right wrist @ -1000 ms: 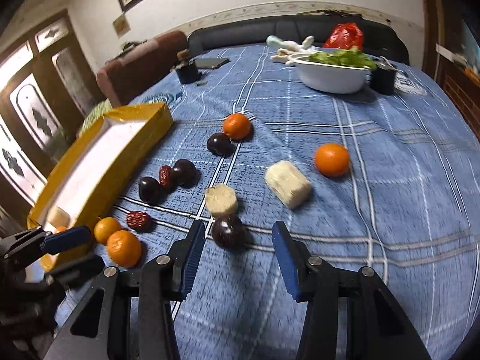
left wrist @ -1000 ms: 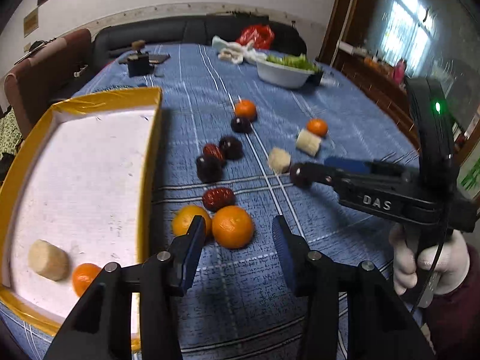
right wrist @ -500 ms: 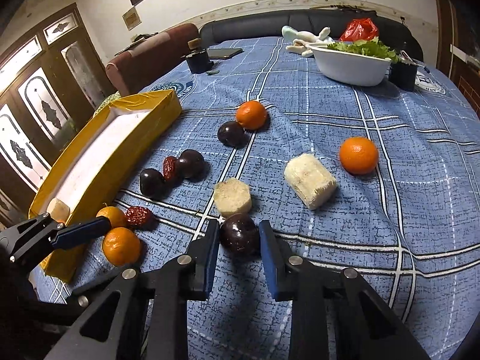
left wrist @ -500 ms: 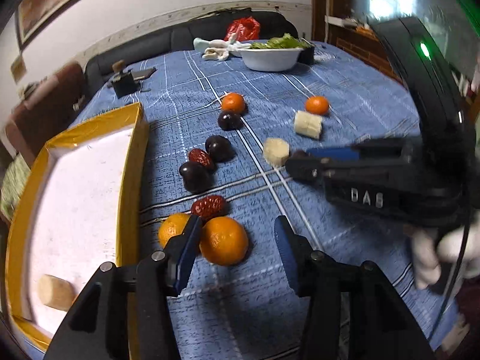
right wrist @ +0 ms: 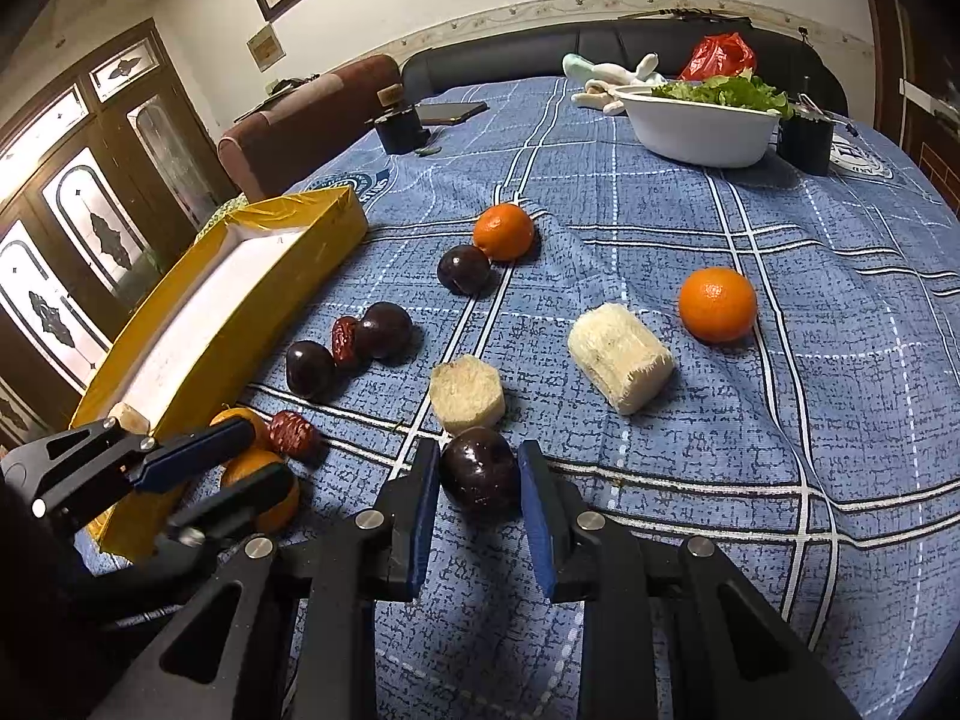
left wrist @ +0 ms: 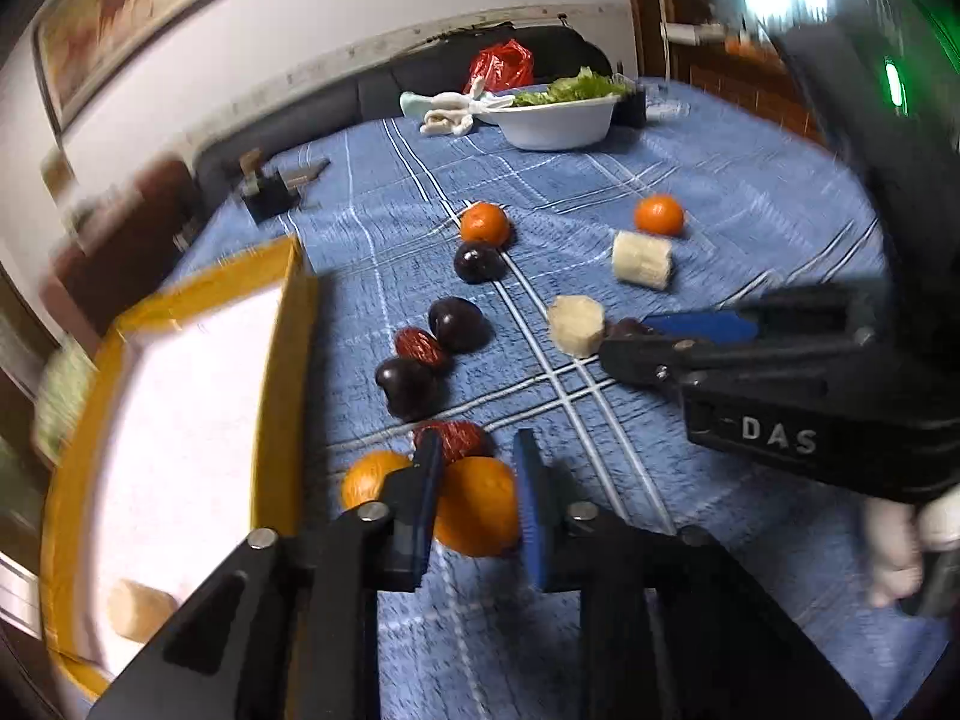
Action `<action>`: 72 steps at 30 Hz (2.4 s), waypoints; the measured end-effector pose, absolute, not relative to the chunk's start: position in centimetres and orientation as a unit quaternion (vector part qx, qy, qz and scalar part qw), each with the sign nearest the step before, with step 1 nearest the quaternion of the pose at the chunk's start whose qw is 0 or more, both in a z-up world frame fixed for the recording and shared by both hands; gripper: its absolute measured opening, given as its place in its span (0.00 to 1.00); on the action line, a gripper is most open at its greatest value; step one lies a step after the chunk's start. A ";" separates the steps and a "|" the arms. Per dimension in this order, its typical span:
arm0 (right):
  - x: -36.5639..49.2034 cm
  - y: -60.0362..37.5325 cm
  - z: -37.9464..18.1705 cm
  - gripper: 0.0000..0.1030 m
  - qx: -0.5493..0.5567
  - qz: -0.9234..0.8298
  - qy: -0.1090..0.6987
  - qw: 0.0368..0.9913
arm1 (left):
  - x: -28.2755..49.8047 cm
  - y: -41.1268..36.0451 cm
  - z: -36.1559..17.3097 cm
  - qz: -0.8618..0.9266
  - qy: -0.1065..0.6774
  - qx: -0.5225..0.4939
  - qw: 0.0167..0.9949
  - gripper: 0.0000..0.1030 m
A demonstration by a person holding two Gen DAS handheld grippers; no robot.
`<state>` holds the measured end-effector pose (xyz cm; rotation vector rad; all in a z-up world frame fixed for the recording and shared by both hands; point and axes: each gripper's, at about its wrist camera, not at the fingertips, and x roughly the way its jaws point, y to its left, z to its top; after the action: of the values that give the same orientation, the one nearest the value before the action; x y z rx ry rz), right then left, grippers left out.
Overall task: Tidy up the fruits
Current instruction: 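Grasp the dark plum with the right tool while the left tool grasps an orange, then carry the plum and orange over the tray and open both tools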
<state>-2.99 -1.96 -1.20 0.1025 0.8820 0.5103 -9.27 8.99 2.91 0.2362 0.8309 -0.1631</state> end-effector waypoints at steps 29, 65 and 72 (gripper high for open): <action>-3.3 -2.3 -1.1 0.28 0.051 0.226 0.411 0.882 | -9.9 9.2 3.2 -0.089 0.396 0.109 0.907 0.00; -6.6 2.3 4.4 0.28 0.051 0.293 0.364 0.883 | -11.1 21.2 8.3 -0.043 0.387 -0.053 0.920 0.32; -6.9 13.2 5.7 0.28 0.012 0.386 0.383 0.839 | -9.3 30.0 8.4 0.043 0.399 -0.087 0.912 0.33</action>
<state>-6.94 13.24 5.66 0.0260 0.8094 0.8173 -9.26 29.98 8.42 -0.1802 0.8221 0.0890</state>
